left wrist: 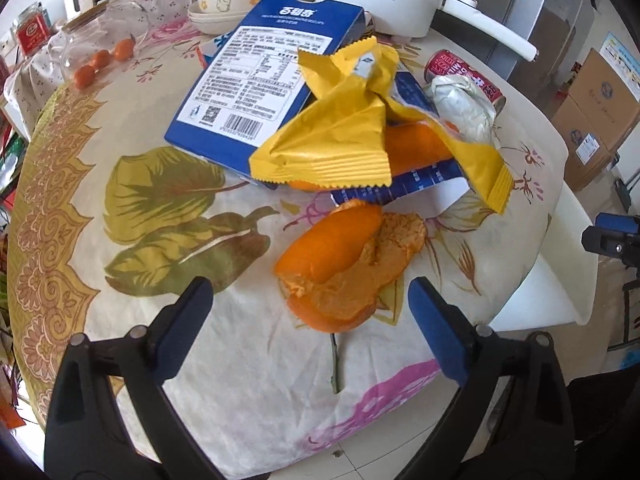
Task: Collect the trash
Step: 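Grasp the orange peel on the table with the left tool, then lift the orange peel with the left tool while the right tool grasps the crumpled white tissue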
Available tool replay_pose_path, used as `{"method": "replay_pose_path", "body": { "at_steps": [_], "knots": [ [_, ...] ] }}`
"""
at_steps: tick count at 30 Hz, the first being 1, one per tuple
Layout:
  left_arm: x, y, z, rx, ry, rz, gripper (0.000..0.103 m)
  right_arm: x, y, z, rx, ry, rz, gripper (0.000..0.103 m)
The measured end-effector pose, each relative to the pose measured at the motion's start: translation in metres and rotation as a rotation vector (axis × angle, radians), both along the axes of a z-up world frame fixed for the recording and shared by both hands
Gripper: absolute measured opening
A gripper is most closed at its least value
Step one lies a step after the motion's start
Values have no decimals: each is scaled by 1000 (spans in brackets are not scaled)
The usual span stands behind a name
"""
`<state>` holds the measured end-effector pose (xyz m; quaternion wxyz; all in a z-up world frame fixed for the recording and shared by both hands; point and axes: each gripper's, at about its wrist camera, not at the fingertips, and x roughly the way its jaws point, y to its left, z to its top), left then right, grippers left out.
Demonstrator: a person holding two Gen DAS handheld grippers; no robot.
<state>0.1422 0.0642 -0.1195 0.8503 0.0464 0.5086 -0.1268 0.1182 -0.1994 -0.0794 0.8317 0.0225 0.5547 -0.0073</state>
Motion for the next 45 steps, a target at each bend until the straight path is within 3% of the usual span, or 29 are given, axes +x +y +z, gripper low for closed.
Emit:
{"method": "replay_pose_path", "body": {
  "at_steps": [3,5,7,11,17,30,38,43,45],
  "knots": [
    [2,-6,0,15,-27,-53,93,0,-1,-1,-4,2,-3,85],
    [2,-11,-4,27,-17,-90,78,0,-2,-2,-6,5,-5,85],
    [0,-14,-5,46,-29,-111,73,1,-2,-3,-8,7,-6,85],
    [-1,-13,1,23,-26,-116,46,0,1,-3,-9,8,-3,85],
    [-5,-1,7,-26,16,-96,35,2,9,-2,-2,0,5,85],
    [-41,41,44,-171,-14,-50,27,23,51,20,95,-106,57,85],
    [-49,72,64,-271,-64,31,27,53,81,12,179,-135,68,84],
    [-49,83,65,-294,-72,69,27,73,88,1,197,-140,42,76],
    [-47,87,63,-295,-67,82,27,79,87,-5,205,-130,33,66]
  ]
}}
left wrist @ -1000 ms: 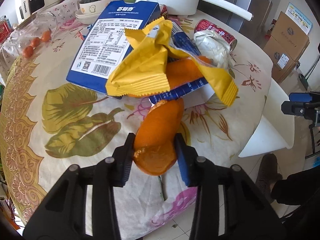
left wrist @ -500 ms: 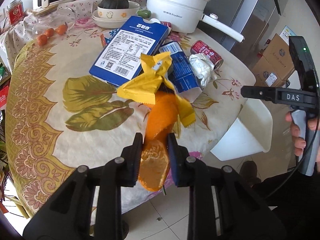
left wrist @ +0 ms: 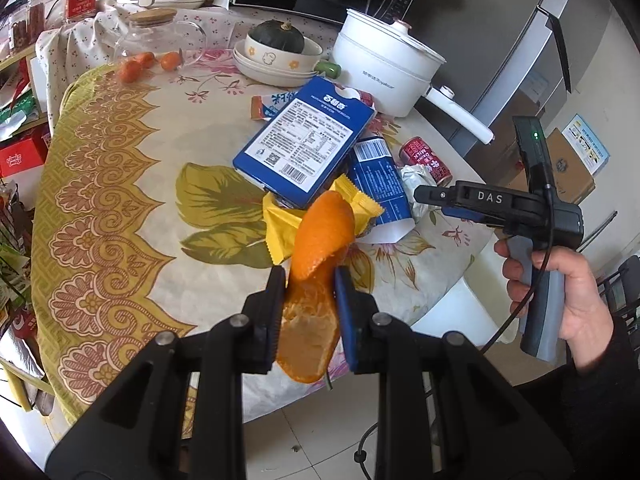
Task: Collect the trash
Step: 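Lift the orange peel with the left tool while the right tool grasps the crumpled white tissue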
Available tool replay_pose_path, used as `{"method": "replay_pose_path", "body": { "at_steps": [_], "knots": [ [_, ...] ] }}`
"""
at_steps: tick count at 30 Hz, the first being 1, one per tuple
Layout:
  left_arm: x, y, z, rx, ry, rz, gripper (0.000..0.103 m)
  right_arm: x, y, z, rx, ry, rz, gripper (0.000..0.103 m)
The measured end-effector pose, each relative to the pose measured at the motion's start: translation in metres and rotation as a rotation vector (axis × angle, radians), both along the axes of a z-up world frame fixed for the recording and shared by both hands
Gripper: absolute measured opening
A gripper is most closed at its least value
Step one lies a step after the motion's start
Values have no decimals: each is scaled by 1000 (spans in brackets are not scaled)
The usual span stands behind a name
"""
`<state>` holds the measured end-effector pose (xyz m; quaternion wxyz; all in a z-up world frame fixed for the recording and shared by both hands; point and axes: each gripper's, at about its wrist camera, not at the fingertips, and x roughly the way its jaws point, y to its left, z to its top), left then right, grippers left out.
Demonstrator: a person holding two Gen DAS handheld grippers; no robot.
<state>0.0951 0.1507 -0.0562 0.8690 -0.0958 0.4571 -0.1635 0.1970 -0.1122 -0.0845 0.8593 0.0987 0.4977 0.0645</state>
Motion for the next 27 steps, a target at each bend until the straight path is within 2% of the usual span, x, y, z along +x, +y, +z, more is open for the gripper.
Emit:
{"method": "replay_pose_path", "body": {
  "at_steps": [1,4,6,18,27],
  "knots": [
    [0,2,0,-2,2,6,27,3,-1,-3,6,7,-4,63],
    [3,7,-1,-11,8,21,27,8,-3,-10,24,30,-11,41],
    [4,6,0,-8,7,25,27,9,-5,-12,34,36,-2,14],
    [8,-16,2,5,-1,1,27,-15,-16,13,-26,-9,22,10],
    [11,-65,8,-5,-17,-71,27,-46,-53,37,-56,-29,16,10]
  ]
}}
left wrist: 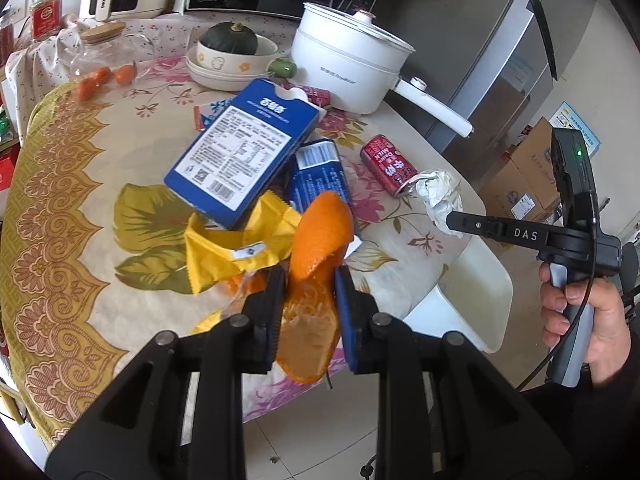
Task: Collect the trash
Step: 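Carry peel and tissue over the bin and open both tools to drop them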
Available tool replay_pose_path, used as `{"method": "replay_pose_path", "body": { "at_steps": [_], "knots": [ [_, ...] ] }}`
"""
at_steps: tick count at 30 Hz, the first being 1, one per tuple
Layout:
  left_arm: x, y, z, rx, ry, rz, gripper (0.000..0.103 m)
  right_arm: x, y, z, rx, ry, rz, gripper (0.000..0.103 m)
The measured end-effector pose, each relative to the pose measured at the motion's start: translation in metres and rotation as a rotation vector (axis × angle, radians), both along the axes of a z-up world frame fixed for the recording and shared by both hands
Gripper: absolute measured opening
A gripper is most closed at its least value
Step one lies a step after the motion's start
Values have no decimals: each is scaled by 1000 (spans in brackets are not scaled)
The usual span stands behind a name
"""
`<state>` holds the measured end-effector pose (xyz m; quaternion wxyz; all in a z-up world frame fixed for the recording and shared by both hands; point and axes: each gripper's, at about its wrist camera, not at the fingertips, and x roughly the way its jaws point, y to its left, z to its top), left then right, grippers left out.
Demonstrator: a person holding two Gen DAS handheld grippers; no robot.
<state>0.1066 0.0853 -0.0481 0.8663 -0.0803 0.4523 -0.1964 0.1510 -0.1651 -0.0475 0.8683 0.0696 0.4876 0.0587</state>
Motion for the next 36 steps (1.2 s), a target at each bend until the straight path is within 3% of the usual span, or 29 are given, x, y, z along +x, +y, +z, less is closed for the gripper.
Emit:
{"method": "replay_pose_path", "body": {
  "at_steps": [21,36],
  "knots": [
    [4,-168,-4,-57,-6,-249,27,-71,-136,14,-38,14,-149,10],
    [-3,-279,-51,-48,32,-418,27,-112,-233,-16,-71,105,-285,10]
  ]
}}
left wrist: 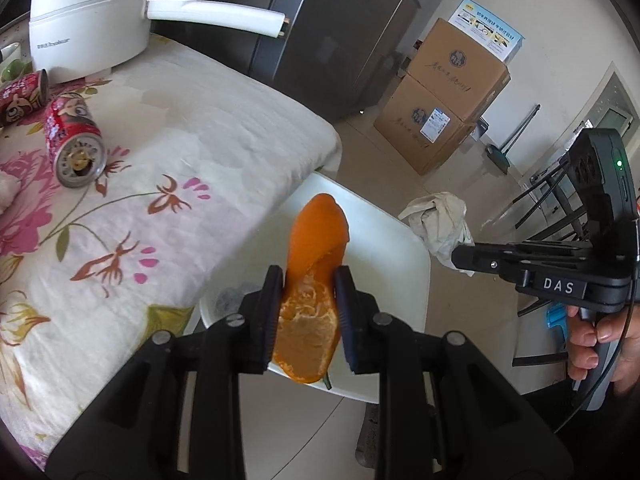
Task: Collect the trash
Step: 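Carry peel and tissue over the bin and open both tools to drop them, then move the left tool back to the table and grasp the yellow foil-lined wrapper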
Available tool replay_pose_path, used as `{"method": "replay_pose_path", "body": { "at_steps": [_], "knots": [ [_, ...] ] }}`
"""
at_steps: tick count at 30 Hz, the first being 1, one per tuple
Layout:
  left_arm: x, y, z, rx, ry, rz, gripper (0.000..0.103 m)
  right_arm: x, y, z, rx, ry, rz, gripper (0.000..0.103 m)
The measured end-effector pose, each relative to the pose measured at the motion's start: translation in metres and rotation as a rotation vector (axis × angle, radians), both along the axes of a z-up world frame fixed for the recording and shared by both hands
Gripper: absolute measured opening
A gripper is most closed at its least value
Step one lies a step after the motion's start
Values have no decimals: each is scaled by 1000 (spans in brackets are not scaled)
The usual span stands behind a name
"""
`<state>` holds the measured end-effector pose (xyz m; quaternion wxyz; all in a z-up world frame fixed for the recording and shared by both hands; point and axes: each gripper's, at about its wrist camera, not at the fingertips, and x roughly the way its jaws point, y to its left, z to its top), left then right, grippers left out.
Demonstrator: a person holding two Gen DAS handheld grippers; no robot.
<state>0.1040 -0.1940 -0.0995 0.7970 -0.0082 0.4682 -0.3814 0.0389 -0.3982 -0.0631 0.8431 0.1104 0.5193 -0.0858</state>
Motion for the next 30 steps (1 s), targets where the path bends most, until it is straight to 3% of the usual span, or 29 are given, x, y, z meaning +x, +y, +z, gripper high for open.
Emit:
{"method": "replay_pose_path", "body": {
  "at_steps": [6,7,8,10,20,23,26,30],
  "knots": [
    [1,-15,-14,31,-5,-2,31,-3,-15,-6,-8,24,-15,10],
    [2,-15,-13,41,-13,8,41,-4,-17,-6,-8,26,-16,10],
    [3,-16,-13,55,-19,22,59,-4,-18,-6,-8,27,-17,10],
    [5,-13,-13,85,-41,68,76,-3,-20,-8,-8,30,-18,10],
    [8,-2,-12,133,-41,104,83,-1,-17,-11,-10,43,-14,11],
    [9,1,-11,142,-44,113,84,1,-16,-12,2,46,-18,19],
    [10,5,-12,143,-39,122,84,1,-19,-13,25,50,-48,58],
    [10,10,-9,147,-44,132,85,1,-18,-9,25,36,-54,60]
  ]
}}
